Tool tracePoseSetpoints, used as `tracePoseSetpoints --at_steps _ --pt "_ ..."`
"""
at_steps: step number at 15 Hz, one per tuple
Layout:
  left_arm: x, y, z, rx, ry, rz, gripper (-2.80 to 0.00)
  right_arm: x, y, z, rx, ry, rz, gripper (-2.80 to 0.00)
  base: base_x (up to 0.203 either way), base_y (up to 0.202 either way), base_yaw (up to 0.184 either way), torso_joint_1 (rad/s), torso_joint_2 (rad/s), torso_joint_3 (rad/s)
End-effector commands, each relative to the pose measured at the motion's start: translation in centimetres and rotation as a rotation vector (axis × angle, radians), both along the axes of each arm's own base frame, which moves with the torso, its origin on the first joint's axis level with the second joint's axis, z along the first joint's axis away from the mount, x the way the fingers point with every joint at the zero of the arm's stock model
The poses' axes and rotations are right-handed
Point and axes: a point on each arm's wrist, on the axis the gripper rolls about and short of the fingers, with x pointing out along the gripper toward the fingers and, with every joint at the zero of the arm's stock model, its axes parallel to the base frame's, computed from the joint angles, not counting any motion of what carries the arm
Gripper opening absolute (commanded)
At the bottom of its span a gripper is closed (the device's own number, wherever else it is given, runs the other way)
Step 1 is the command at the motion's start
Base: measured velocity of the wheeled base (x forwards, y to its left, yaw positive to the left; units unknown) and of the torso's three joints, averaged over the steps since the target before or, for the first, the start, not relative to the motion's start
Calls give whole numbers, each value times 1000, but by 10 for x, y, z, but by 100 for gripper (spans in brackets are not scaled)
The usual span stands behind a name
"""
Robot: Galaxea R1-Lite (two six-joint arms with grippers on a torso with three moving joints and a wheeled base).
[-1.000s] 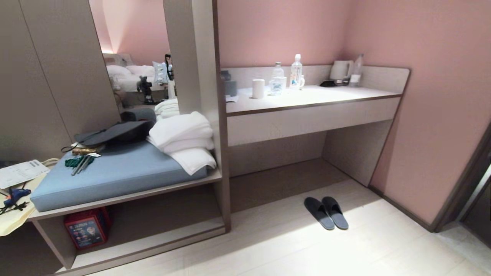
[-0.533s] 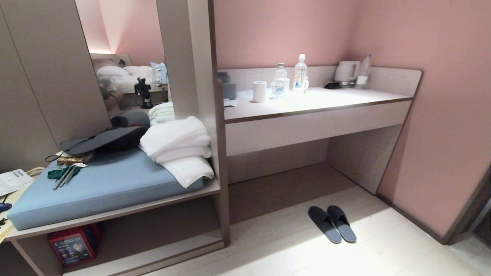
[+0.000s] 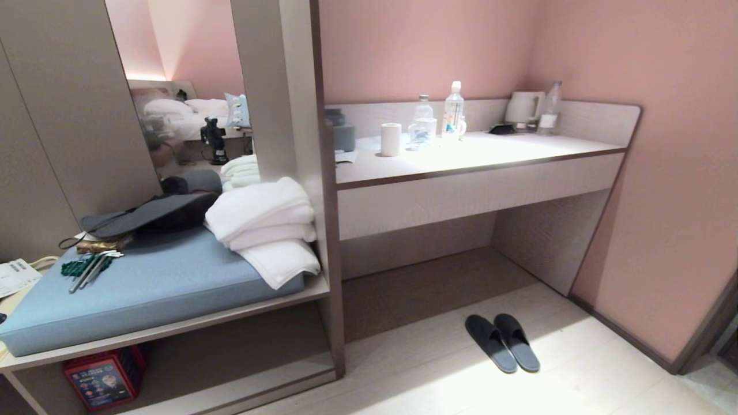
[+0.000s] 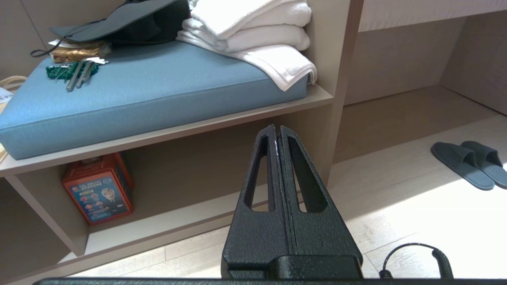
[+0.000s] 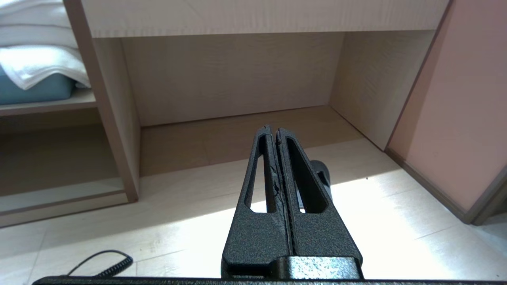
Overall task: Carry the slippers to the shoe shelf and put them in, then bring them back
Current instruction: Pick up the slippers on the floor
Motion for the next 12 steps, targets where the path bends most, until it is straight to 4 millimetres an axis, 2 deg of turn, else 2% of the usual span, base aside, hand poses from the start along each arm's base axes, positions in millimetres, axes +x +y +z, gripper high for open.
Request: tracePoseSetpoints --at_steps 1,6,12 --pt "0 0 0 -1 1 1 -280 0 0 -1 -3 3 1 -280 0 0 0 0 0 0" --pt "0 0 0 -2 1 1 -280 0 0 -1 -30 4 6 -280 0 -4 8 0 1 1" --pt "0 0 0 -2 -1 1 -280 0 0 -1 -27 3 6 -280 2 -8 162 1 1 3"
